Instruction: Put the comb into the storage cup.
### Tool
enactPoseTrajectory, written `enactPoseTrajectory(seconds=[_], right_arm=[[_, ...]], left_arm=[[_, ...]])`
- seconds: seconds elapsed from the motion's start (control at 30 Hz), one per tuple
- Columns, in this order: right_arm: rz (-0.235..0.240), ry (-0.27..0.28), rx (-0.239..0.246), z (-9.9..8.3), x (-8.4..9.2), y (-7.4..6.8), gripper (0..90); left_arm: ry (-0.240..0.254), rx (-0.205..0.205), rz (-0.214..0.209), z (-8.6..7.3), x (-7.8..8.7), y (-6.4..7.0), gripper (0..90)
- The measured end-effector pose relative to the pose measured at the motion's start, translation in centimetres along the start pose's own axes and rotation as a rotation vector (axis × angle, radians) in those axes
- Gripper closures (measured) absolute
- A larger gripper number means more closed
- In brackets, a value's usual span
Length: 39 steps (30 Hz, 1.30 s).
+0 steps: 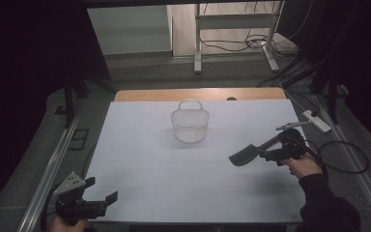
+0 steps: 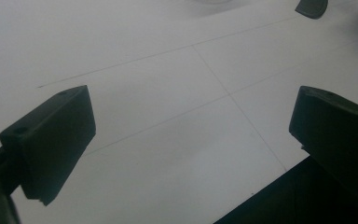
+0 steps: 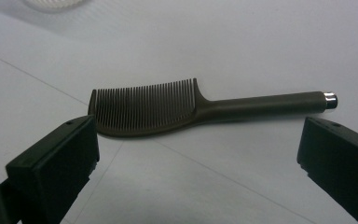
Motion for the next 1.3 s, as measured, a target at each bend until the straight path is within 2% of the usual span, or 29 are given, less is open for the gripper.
enactPoseTrajectory(seconds=[0.3, 0.7, 1.3], right_arm=[[-0.002, -0.01, 0.003, 1.0, -0.8, 0.2, 0.0], [-0.009, -0.069, -0.009, 2.0, -2.3, 0.0, 0.0], [-0.045, -0.122, 0.013, 3.4, -4.7, 0.9, 0.0]], left_arm=[[-0.008, -0.005, 0.002, 0.0, -0.1, 0.0, 1.0], [-0.009, -0.005, 0.0, 0.0, -0.1, 0.0, 1.0], [-0.016, -0.003, -0.004, 0.0, -0.2, 0.0, 1.0]])
Point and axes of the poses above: each handheld gripper's, and its own axes: x roughly backward along the jaws, z roughly out of its top, y roughly to its right, the point moved 8 cm from there along -x, roughly forward along the jaws, and after that the axes turned 14 degrees about -z, right-handed, at the moved point
